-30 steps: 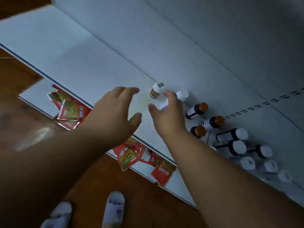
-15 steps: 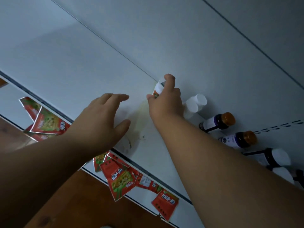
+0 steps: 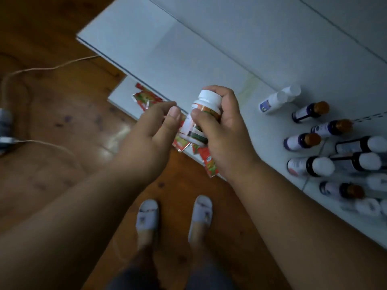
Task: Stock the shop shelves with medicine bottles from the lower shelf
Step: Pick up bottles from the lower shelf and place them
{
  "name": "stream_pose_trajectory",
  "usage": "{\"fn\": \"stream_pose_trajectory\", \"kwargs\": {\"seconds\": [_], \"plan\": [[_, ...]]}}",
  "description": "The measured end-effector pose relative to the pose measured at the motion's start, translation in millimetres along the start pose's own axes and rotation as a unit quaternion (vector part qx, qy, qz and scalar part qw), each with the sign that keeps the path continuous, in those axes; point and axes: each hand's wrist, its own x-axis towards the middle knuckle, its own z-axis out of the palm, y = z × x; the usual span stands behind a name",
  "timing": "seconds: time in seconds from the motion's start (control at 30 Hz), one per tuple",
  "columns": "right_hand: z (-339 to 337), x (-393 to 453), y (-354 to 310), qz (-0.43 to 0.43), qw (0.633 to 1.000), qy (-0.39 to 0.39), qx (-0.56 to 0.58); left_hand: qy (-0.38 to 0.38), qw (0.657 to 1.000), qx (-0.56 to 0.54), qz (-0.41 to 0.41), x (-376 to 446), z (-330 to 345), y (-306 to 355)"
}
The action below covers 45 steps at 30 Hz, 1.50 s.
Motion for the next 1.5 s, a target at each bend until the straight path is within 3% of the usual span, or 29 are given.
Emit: {"fn": "stream_pose_trajectory", "kwargs": {"seconds": [0.17,0.33,0.53,0.87,1.07,1.27,1.37,1.5], "plan": [[37.7,-79.8,-93.7,-0.028,0.995,-0.036,0.084,-0.056,0.997,-0.04,-0.018,-90.7,-78.0,64.4],[60.6,-126.3,-186.5,-0.079,0.995,0.014,0.064,-0.114,0.991,0.046,0.06,-130.3,-129.1,132.0],[58.0,-127.4,-257.9,-0.12,0.989,0.049,0.076,-0.149,0.975,0.072,0.146,-117.7,-150.2,194.6],[27.0,-65.2,-309.6,-0.183,0.979,0.092,-0.007,-0.135,0.954,0.145,0.223,-51.5,-140.7,249.9],[36.3,-20.8,-327.5,-0.197,0.971,0.135,0.006,-0.163,0.932,0.176,0.273,5.8,-159.4,263.2],[43.0,23.4,-335.4,-0.226,0.942,0.249,-0.014,-0.261,0.878,0.204,0.344,88.9,-171.9,278.4],[38.1,40.5,-333.7,-0.23,0.93,0.287,-0.026,-0.275,0.853,0.241,0.373,124.8,-169.8,286.0],[18.2,50.1,-324.9,-0.167,0.922,0.337,-0.09,-0.299,0.814,0.318,0.384,154.6,-148.0,290.6]]}}
